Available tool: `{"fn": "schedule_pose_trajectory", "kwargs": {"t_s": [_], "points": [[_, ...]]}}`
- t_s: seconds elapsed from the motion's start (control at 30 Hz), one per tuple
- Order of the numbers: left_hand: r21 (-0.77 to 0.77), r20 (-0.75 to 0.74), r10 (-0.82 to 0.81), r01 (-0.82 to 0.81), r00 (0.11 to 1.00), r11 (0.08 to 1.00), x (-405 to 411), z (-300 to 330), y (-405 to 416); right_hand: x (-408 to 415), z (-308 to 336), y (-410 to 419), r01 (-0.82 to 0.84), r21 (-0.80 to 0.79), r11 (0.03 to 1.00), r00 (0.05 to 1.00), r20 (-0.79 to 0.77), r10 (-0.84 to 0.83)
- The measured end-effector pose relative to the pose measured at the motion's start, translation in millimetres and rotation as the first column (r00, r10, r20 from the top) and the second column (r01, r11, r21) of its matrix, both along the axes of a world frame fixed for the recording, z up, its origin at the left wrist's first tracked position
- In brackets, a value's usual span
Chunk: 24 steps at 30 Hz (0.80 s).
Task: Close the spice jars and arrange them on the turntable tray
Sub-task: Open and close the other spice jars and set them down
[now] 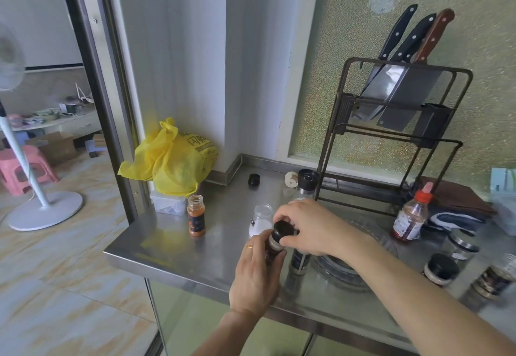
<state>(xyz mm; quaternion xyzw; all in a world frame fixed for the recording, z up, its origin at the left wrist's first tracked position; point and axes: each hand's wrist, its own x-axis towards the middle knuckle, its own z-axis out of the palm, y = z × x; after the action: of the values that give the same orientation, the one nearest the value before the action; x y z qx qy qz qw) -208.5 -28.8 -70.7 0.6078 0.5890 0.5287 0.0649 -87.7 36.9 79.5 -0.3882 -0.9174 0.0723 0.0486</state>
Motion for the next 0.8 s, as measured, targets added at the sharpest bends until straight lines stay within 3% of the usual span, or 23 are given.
{"fn": "schedule_pose_trajectory", "kwargs": {"t_s": [0.2, 0.33, 0.53, 0.8], "points": [[-0.019, -0.026, -0.023, 0.023, 0.999, 1.0, 0.3, -0.8, -1.2, -5.6, 10.2, -2.3, -0.026, 0.148, 0.989, 0.993, 0.118, 0.009], [-0.02, -0.011, 0.005, -0.005, 1.0, 1.0, 0.7, -2.1, 0.0, -4.5, 17.1, -1.8, -0.082, 0.105, 0.991, 0.979, 0.196, 0.06], [-0.031, 0.013, 0.003, -0.002, 1.0, 1.0, -1.0, -6.0, 0.8, -7.5, 9.0, 0.4, -0.06, 0.225, 0.972, 0.981, 0.195, 0.016], [-0.026, 0.081, 0.027, -0.025, 0.996, 0.999, -3.5, -2.8, -0.7, -10.9, 13.9, 8.0, -0.18, 0.024, 0.983, 0.979, 0.104, 0.176]]}}
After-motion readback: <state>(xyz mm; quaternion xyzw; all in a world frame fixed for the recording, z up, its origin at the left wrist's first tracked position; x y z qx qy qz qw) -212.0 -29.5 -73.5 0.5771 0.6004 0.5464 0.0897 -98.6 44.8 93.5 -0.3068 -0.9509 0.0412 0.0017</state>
